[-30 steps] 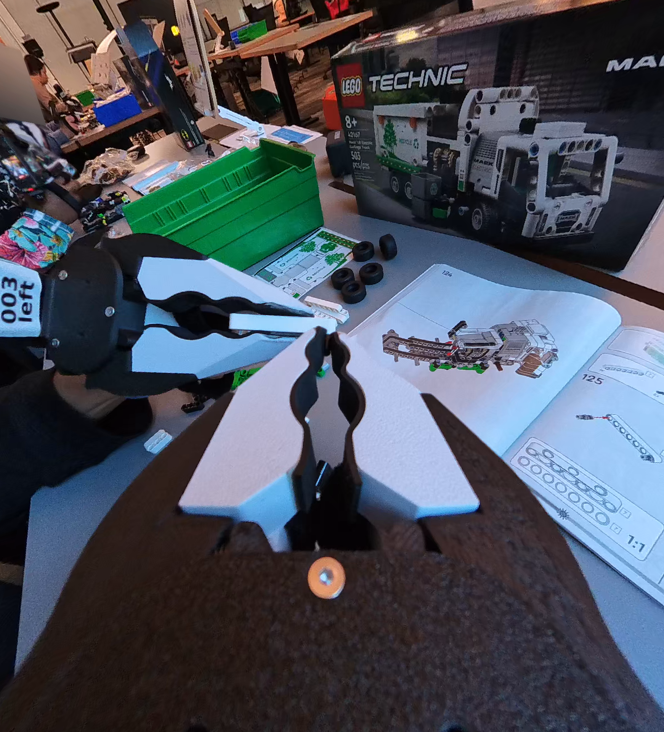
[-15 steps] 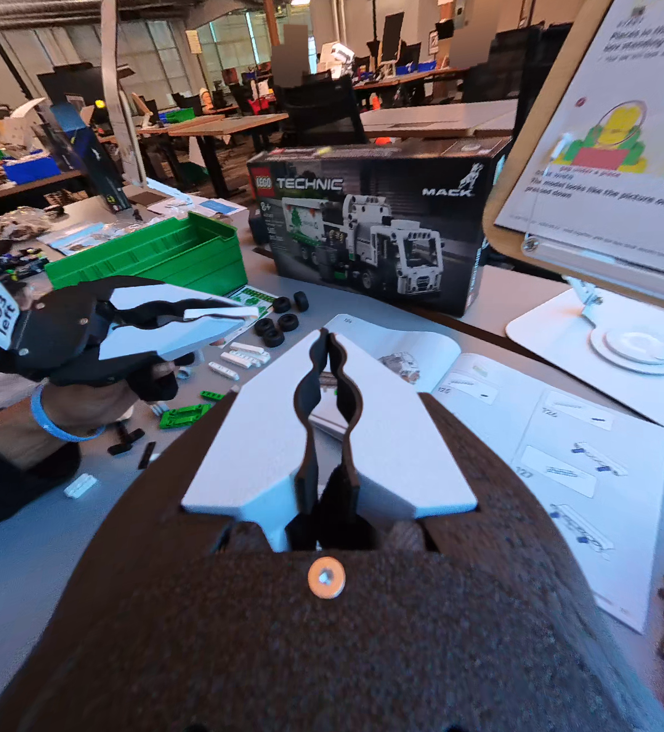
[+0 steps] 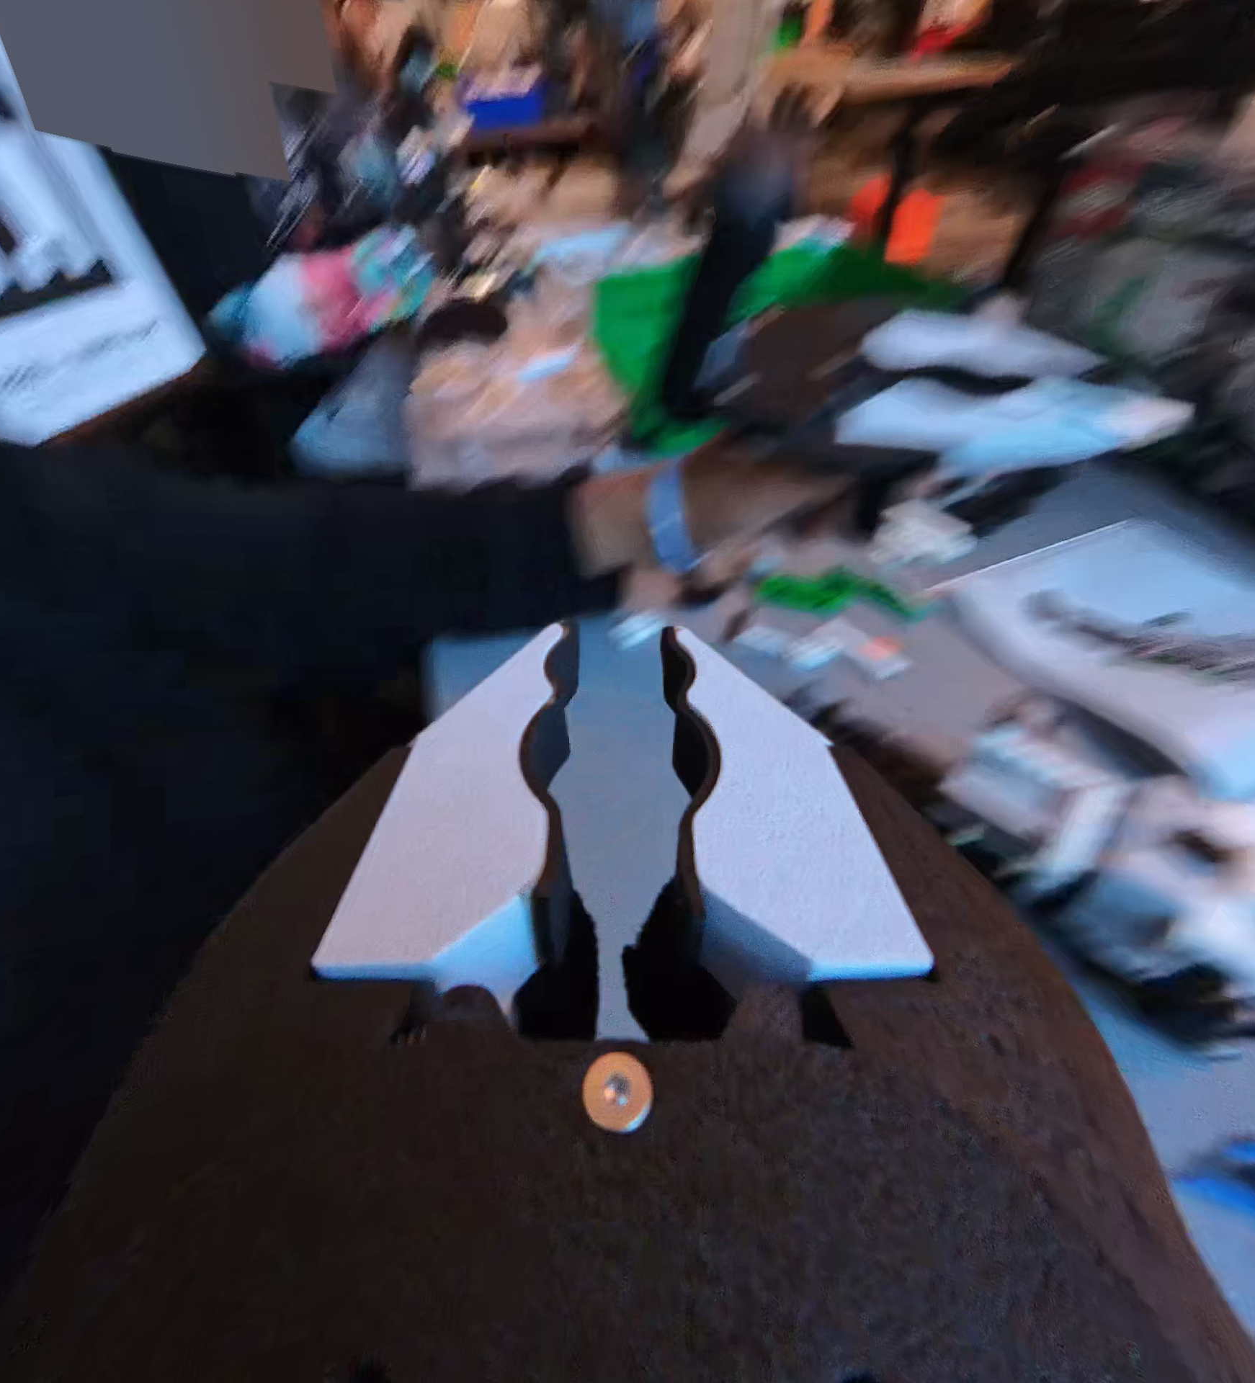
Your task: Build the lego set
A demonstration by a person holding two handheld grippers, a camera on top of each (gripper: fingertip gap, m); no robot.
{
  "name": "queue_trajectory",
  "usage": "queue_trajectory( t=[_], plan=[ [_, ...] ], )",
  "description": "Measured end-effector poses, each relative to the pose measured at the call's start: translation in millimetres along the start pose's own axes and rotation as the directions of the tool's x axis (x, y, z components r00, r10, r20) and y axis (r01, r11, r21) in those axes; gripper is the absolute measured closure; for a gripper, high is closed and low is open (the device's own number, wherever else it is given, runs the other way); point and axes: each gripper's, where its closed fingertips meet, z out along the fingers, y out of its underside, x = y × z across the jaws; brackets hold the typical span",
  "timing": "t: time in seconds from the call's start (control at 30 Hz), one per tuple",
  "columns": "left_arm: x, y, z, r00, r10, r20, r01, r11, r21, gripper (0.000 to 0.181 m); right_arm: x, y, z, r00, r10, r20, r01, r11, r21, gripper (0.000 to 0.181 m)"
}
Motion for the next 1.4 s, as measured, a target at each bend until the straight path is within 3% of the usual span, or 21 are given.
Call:
queue_trajectory(
  t=[0.1, 0.23, 0.4, 0.7, 0.93, 1.03, 1.1, 1.17, 1.27, 1.33, 1.4],
  plan=[
    [3, -6, -4, 1.000, 0.006, -0.006, -0.006, 1.000, 0.020, 0.175, -124, 85, -5, 0.991, -0.088, 0.102, 0.102, 0.985, -0.139, 0.166],
    [15, -7, -3, 0.998, 0.057, -0.018, -0.056, 0.998, 0.020, 0.175, -178, 181, -21, 0.995, -0.095, 0.014, 0.095, 0.953, -0.286, 0.174],
    [32, -1, 1, 0.989, 0.144, -0.038, -0.144, 0.990, -0.004, 0.175, -185, 237, -21, 0.994, -0.107, 0.024, 0.107, 0.888, -0.448, 0.171],
    [39, -2, 1, 0.985, 0.159, -0.069, -0.159, 0.987, 0.004, 0.174, -174, 259, -18, 0.988, -0.136, 0.066, 0.150, 0.836, -0.528, 0.172],
    [45, -9, -2, 0.985, 0.140, -0.100, -0.137, 0.990, 0.028, 0.174, -173, 262, -6, 0.991, -0.118, 0.062, 0.133, 0.852, -0.507, 0.177],
    [54, -13, -6, 0.985, 0.103, -0.137, -0.097, 0.994, 0.050, 0.174, -176, 231, -8, 0.995, -0.066, 0.079, 0.092, 0.911, -0.403, 0.177],
    [67, -16, -14, 0.978, 0.080, -0.191, -0.067, 0.995, 0.071, 0.174, -168, 190, -16, 0.997, -0.001, 0.079, 0.024, 0.957, -0.288, 0.177],
    [78, -19, -25, 0.970, 0.033, -0.242, -0.010, 0.996, 0.094, 0.174, -140, 143, -24, 0.999, 0.034, 0.041, -0.026, 0.985, -0.170, 0.177],
    [87, -18, -40, 0.960, 0.014, -0.281, 0.018, 0.993, 0.113, 0.175, -60, 74, -28, 0.992, 0.108, -0.071, -0.107, 0.994, 0.024, 0.178],
    [91, -16, -46, 0.956, 0.007, -0.292, 0.031, 0.992, 0.126, 0.175, 3, 48, -18, 0.969, 0.224, -0.105, -0.213, 0.971, 0.113, 0.178],
    [94, -14, -49, 0.955, -0.007, -0.297, 0.049, 0.990, 0.136, 0.175, 51, 45, 3, 0.934, 0.349, -0.082, -0.335, 0.931, 0.145, 0.178]
  ],
)
